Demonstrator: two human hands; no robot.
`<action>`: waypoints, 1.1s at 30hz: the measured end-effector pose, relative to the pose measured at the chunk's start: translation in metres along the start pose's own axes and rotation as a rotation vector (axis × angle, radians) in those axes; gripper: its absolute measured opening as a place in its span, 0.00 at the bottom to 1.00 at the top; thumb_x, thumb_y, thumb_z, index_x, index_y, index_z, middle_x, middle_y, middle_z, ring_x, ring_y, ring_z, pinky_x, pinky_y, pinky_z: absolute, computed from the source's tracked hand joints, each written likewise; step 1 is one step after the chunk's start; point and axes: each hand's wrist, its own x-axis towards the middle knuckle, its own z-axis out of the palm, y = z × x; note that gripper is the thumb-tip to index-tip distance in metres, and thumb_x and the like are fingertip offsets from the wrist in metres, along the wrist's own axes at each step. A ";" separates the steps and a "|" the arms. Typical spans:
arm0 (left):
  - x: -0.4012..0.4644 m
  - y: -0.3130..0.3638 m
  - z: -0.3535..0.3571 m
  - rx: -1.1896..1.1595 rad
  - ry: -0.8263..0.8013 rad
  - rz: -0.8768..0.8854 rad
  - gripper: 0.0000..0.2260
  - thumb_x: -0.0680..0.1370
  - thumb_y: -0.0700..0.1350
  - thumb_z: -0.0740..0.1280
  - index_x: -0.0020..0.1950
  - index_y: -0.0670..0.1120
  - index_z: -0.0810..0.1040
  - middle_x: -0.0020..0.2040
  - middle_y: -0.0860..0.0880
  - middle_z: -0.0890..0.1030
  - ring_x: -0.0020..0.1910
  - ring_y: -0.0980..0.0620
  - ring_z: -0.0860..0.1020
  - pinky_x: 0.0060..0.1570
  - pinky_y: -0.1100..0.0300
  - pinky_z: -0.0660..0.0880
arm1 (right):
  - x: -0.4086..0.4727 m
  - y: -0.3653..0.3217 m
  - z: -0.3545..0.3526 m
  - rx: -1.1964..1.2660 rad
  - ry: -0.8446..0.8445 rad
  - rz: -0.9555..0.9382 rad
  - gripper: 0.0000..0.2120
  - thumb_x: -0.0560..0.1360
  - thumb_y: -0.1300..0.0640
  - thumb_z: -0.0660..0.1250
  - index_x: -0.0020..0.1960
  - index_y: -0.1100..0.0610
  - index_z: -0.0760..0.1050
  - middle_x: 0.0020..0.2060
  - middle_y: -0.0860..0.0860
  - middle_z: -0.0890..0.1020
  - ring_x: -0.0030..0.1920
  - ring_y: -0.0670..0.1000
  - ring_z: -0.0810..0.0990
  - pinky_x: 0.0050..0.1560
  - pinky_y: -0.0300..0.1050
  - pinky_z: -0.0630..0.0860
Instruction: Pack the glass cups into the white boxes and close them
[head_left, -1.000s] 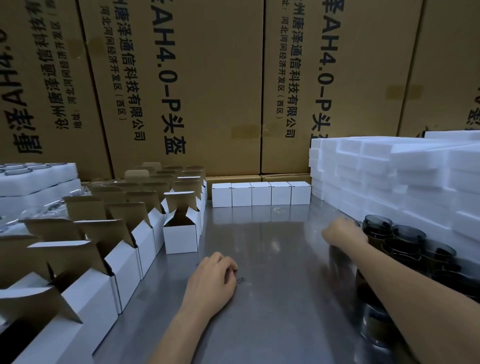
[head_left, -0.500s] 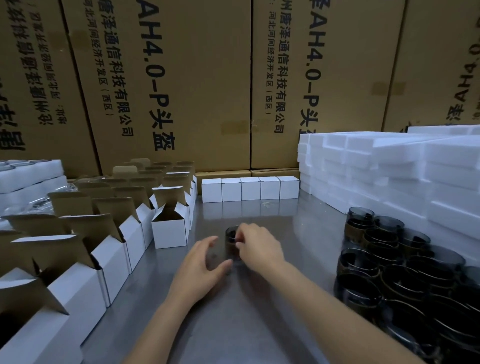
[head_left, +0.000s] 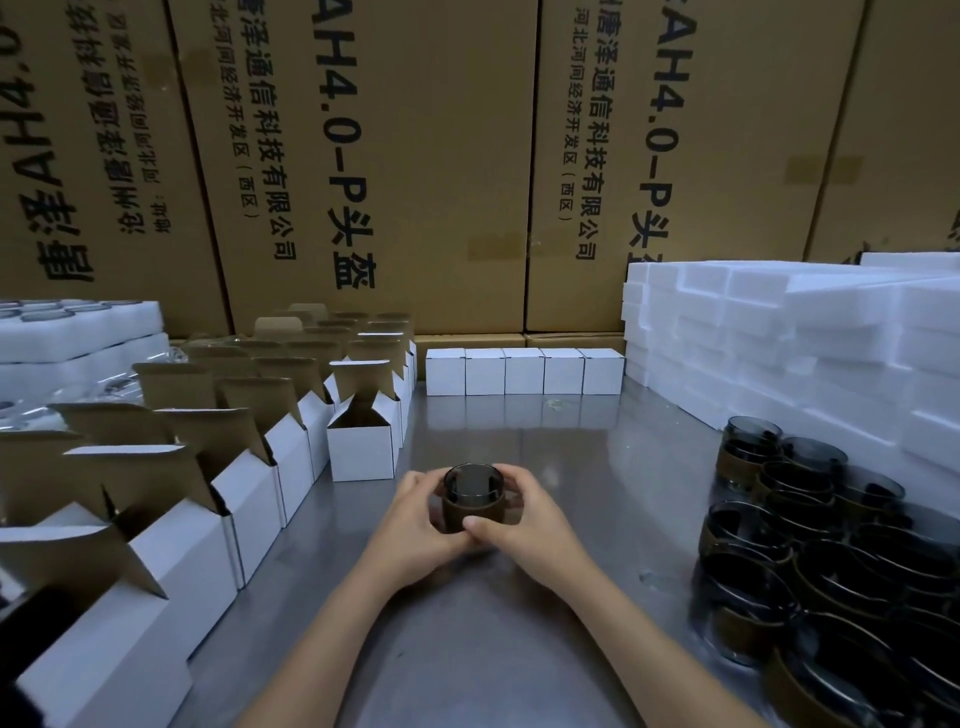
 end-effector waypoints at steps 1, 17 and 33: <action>0.000 0.000 0.000 -0.009 -0.007 0.000 0.27 0.67 0.49 0.78 0.61 0.59 0.71 0.54 0.52 0.71 0.49 0.59 0.74 0.44 0.75 0.70 | 0.001 0.000 -0.001 -0.001 0.001 -0.006 0.29 0.67 0.58 0.77 0.65 0.53 0.70 0.59 0.46 0.77 0.60 0.44 0.75 0.59 0.35 0.70; -0.001 0.001 0.004 0.177 0.104 0.252 0.29 0.67 0.39 0.72 0.63 0.58 0.69 0.59 0.61 0.72 0.56 0.59 0.74 0.52 0.51 0.75 | -0.003 0.001 0.000 -0.041 0.089 -0.152 0.33 0.61 0.60 0.79 0.54 0.45 0.60 0.52 0.46 0.76 0.57 0.51 0.73 0.55 0.52 0.74; -0.001 0.004 0.001 0.023 0.141 0.172 0.26 0.68 0.56 0.75 0.63 0.65 0.70 0.55 0.64 0.75 0.53 0.61 0.75 0.51 0.66 0.75 | -0.002 -0.004 -0.010 0.312 0.018 0.032 0.25 0.70 0.48 0.74 0.63 0.42 0.68 0.53 0.47 0.79 0.57 0.47 0.78 0.58 0.45 0.77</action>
